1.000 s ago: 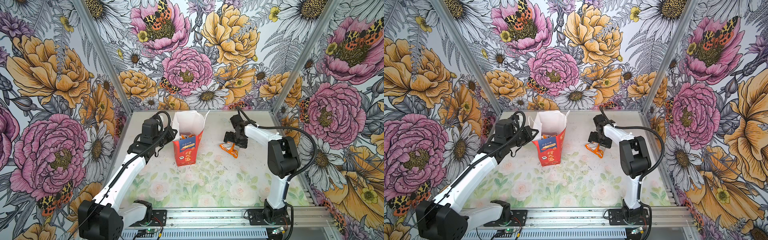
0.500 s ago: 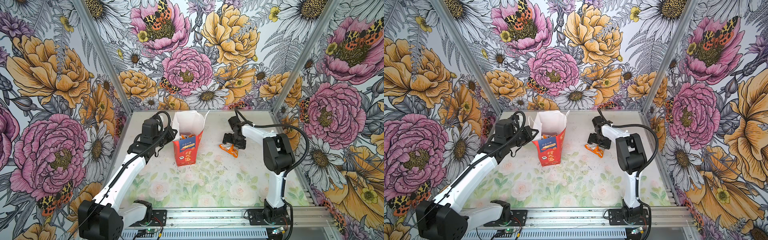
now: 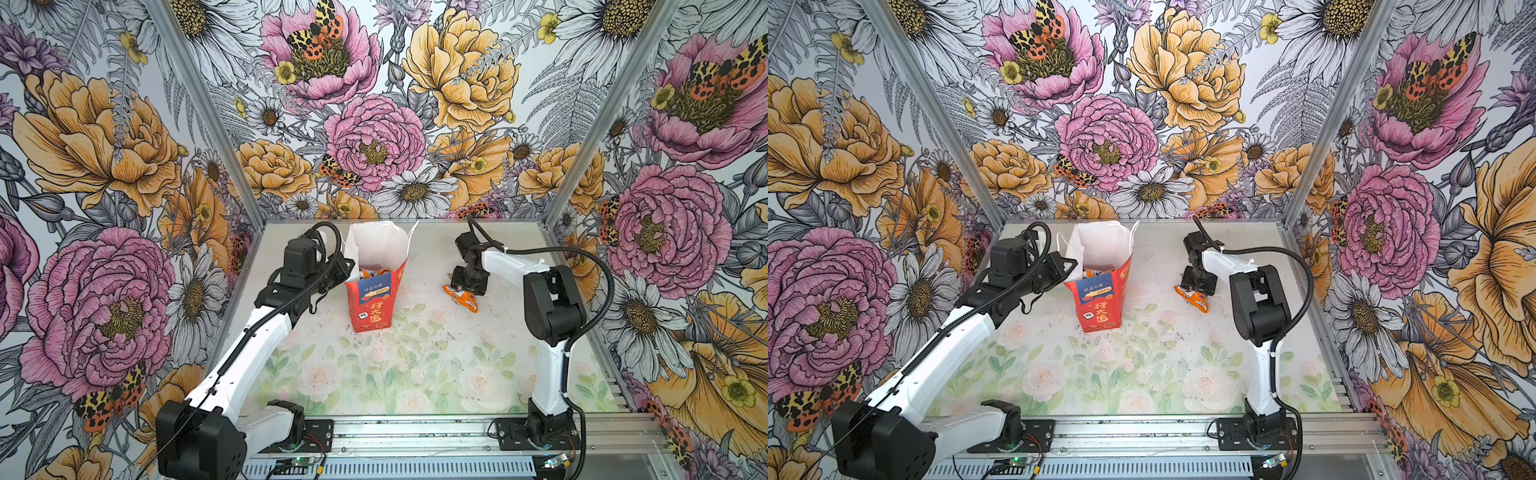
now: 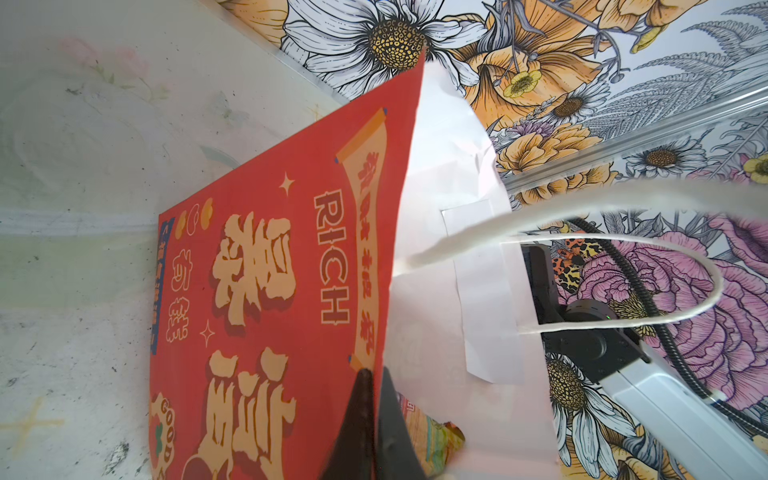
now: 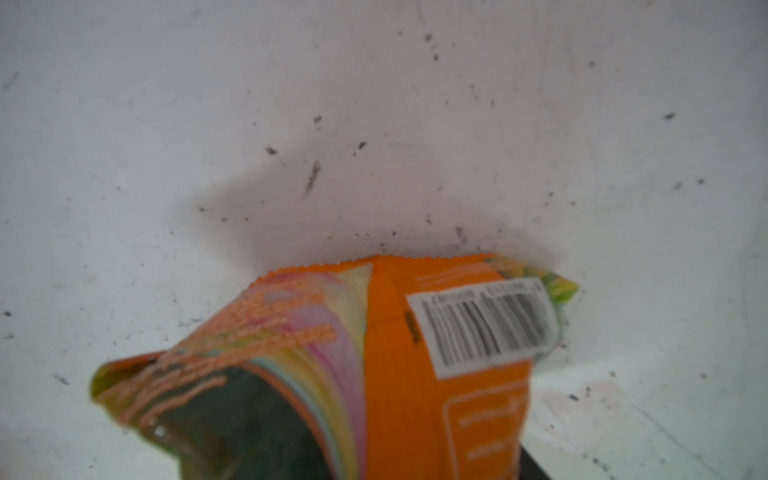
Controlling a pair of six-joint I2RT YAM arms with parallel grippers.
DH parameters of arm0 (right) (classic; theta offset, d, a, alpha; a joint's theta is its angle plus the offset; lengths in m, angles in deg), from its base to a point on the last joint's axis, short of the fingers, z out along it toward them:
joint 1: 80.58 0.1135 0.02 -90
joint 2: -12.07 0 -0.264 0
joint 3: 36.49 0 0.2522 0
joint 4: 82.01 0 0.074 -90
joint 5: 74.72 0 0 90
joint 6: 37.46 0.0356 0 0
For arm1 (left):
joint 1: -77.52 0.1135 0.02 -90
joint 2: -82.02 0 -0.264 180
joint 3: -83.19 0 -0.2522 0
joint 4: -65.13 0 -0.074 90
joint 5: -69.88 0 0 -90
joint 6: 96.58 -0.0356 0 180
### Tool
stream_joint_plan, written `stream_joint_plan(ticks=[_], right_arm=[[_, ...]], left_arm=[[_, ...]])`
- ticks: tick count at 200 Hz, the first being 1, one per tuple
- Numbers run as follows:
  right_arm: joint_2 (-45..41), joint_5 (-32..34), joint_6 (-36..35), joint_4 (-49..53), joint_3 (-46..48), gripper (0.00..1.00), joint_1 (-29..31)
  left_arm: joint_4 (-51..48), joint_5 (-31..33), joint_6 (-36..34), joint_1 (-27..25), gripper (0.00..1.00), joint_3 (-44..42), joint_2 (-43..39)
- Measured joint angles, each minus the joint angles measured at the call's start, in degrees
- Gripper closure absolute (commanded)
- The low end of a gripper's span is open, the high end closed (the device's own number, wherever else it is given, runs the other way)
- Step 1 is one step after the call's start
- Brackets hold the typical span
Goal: Place the snacks into the paper bag
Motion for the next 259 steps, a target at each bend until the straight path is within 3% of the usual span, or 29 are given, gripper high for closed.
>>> stream_joint_plan(ticks=[78,190,229,259], right_arm=[[-2.5,-0.9,-2.8,-0.3,0.1,1.0,0.0],[-20.7,-8.4,-6.1,-0.2,-3.5,1.0,0.2],[-25.4,-10.4,-6.1,0.0,-8.6,1.0,0.9],[-27.9,-10.5,-6.1,-0.4,-14.8,1.0,5.2]], left_arm=[[-0.1,-0.1,0.0,0.0,1.0,0.0,-0.3],[0.0,-0.2,0.0,0.6,1.0,-0.6,-0.8],[0.0,-0.2,0.0,0.6,1.0,-0.7,-0.8],[0.0,-0.2,0.0,0.6,1.0,-0.7,-0.8]])
